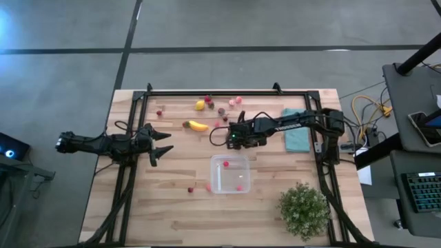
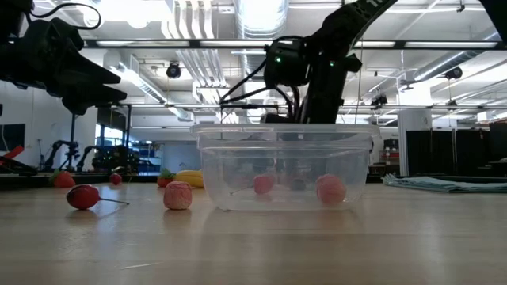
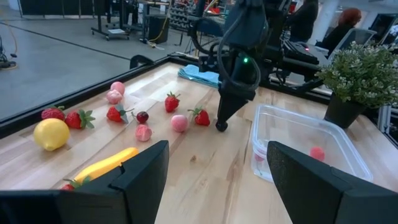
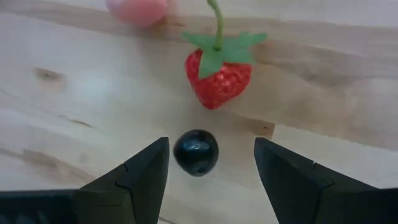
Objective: Pick and placing Produce into tupperware
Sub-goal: Put the black cherry into the transparent bin
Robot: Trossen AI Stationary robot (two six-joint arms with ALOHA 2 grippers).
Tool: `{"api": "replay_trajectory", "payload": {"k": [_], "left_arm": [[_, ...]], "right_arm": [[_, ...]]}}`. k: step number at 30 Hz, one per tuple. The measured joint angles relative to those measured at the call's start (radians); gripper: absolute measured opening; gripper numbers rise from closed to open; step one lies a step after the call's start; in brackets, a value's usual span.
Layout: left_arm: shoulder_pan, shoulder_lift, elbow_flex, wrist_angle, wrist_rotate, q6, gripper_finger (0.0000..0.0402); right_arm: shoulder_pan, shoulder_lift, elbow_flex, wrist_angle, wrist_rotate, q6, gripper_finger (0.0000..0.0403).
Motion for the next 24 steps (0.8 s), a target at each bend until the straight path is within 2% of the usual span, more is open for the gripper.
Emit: {"api": "replay_trajectory", "payload": {"k": [16,24], "left_arm": [[0.000,0.006,0.000,0.001,0.000,0.000,0.0258],[0.000,0.005,0.000,0.001,0.000,0.000,0.0258]], "right_arm": [[0.001,0.072,0.064,-0.010,-0.036,-0.056,0.0227],[0.001,0.077,0.074,-0.049,-0.050,-0.079,0.0193]]}}
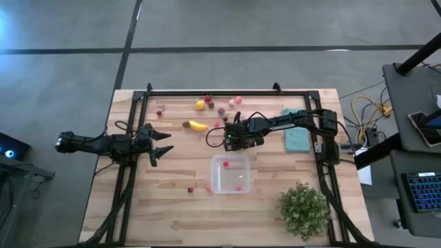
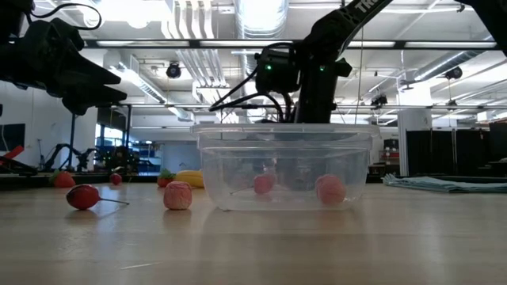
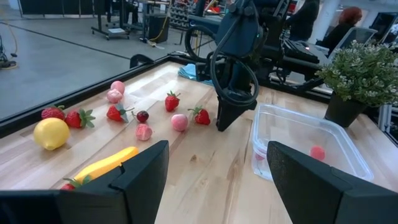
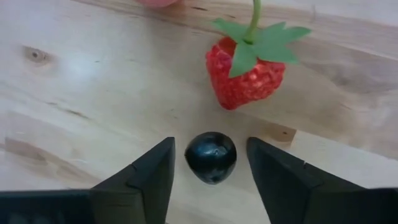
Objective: Pick and placing Produce into tupperware
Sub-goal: Put the black cherry into the transparent bin
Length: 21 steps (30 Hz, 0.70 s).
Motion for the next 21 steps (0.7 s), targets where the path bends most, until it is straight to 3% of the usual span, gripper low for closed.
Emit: {"api": "replay_trajectory", "payload": {"k": [13,21], "left_arm": [[0.000,0.000,0.000,0.000,0.000,0.000,0.0258],[0.000,0.000,0.000,0.000,0.000,0.000,0.0258]], "right_arm": [[0.000,0.000,0.000,-0.023,0.023,-0.008,0.0110],[0.000,-0.005,0.002,-0.025,0.037,-0.010,0.0099]]}}
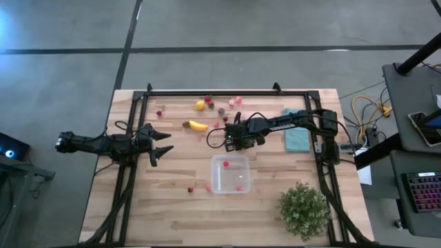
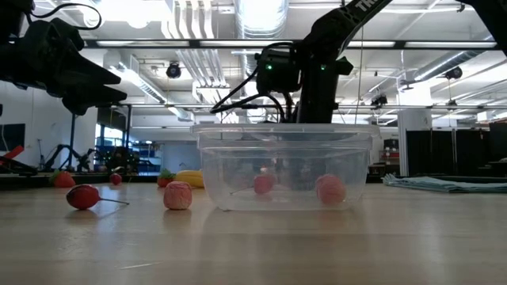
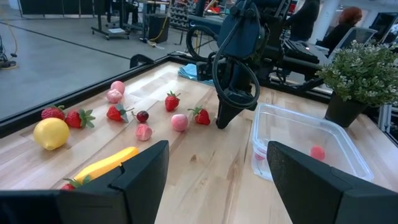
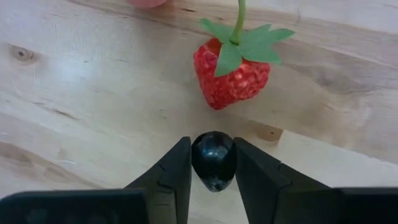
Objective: Pick and placing Produce into tupperware
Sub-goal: Put the black cherry into the transparent bin
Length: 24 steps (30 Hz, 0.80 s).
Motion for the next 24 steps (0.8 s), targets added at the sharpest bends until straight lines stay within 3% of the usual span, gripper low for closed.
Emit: {"api": "replay_trajectory", "payload": {"k": [10,14,18,21,24], "left_arm": [[0.000,0.000,0.000,0.000,0.000,0.000,0.0258],[0.000,0.000,0.000,-0.001,0.000,0.000,0.0258],[0.000,0.001,0.000,0.001,0.000,0.000,0.0258],[0.000,0.002,0.000,-0.001,0.000,0.000,0.0258],[0.000,0.002,0.000,0.000,0.000,0.000,0.0258]], "right_arm": [[0.009,-0.119,0.114,-0.118,-0.004,-0.066,0.0104],[0.040,-0.165,0.167,-0.155,-0.130,-0.164,0.0104],[0.103,-0.161,0.182,-0.161,-0.219,-0.164,0.0104],[0.165,-0.144,0.177,-0.157,-0.222,-0.136,0.0105],[0.223,-0.106,0.166,-0.165,-0.155,-0.083,0.0119]]}}
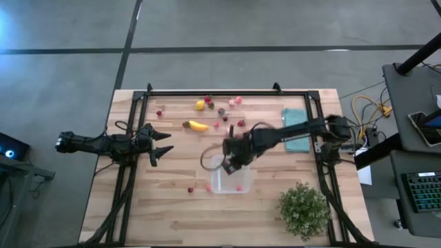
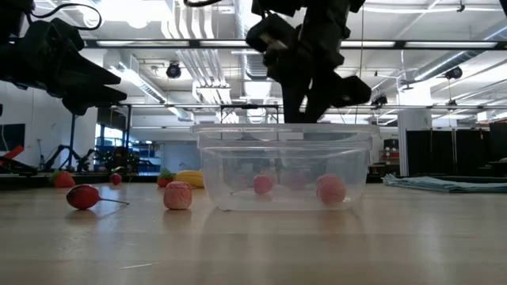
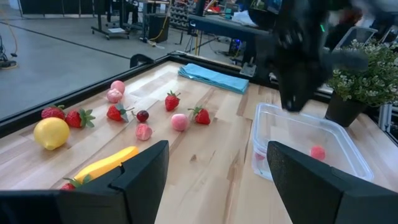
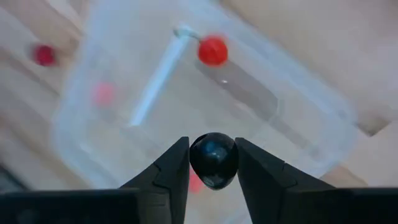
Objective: Pick and placing Produce into tupperware
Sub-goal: Put the black cherry into the transparent bin, then put the red strawberry into the transparent bin
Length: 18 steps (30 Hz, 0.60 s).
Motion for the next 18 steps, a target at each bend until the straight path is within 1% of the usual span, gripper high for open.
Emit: {"api": "replay_trajectory", "payload": {"k": [2,5,9,10,14,16,18], "left_arm": [[0.000,0.000,0.000,0.000,0.000,0.000,0.0258],[0.000,0.000,0.000,-0.001,0.000,0.000,0.0258],[0.000,0.000,0.000,0.000,0.000,0.000,0.0258],[0.000,0.000,0.000,0.000,0.000,0.000,0.0258],[0.000,0.000,0.000,0.000,0.000,0.000,0.0258],[0.000,0.000,0.000,0.000,0.000,0.000,0.0258],[0.000,0.000,0.000,0.000,0.000,0.000,0.0258]], "right_arm": [[0.024,0.020,-0.002,0.004,0.022,0.036,0.0141],[0.033,0.032,-0.001,0.005,0.047,0.087,0.0184],[0.026,0.025,-0.001,0.001,0.150,0.142,0.0237],[0.015,0.017,-0.001,-0.002,0.161,0.155,0.0248],[-0.060,-0.003,0.001,-0.076,0.167,0.143,0.0273],[-0.107,-0.002,-0.001,-0.123,0.171,0.094,0.0278],[-0.152,0.001,-0.005,-0.128,0.171,0.036,0.0278]]}}
